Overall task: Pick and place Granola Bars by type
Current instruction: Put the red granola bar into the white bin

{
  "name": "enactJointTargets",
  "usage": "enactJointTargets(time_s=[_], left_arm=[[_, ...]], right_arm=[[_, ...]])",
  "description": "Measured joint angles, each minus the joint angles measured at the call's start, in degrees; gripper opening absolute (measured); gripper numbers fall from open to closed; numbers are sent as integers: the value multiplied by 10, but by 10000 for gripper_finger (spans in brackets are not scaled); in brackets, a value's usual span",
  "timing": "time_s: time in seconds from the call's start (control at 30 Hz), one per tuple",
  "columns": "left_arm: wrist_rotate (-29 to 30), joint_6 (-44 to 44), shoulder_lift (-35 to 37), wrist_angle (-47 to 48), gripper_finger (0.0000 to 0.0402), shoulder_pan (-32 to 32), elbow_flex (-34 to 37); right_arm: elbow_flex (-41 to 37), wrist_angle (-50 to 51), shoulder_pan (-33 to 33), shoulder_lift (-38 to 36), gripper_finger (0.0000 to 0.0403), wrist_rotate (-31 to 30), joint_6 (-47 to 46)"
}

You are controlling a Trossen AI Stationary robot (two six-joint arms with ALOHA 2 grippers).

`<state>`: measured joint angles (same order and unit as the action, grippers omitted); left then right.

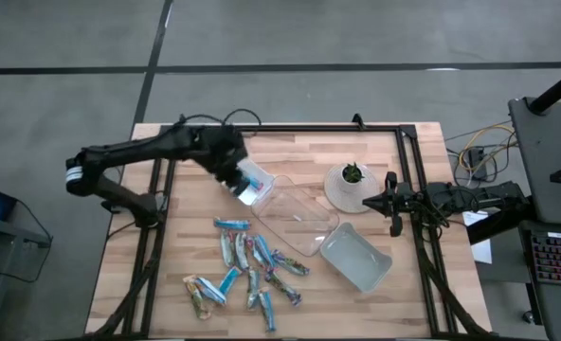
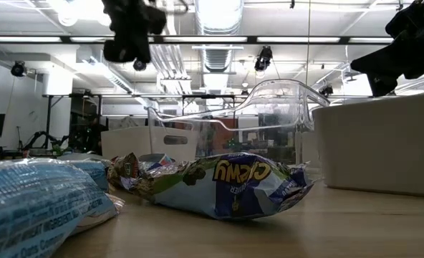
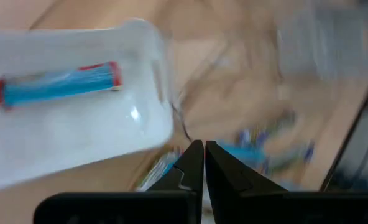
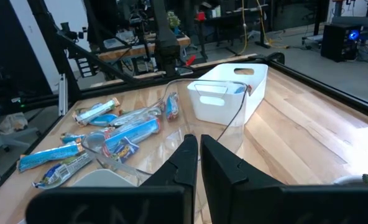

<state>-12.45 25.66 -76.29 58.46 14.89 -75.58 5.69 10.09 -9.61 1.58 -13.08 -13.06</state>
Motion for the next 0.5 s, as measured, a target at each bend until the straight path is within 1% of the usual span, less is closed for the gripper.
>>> enactJointTargets(time_s=[0.1,0.17,0.23,0.5], left_arm=[[0,-130,23,15,0,-43,3],[4,-174,34,15,0,-68,3],[11,-179,38,16,0,-88,3],[20,-128,40,35,0,-139,5]], right_arm=[[0,0,0,0,13,0,0],[0,0,0,0,13,0,0],[0,0,0,0,13,0,0],[0,0,0,0,13,0,0]])
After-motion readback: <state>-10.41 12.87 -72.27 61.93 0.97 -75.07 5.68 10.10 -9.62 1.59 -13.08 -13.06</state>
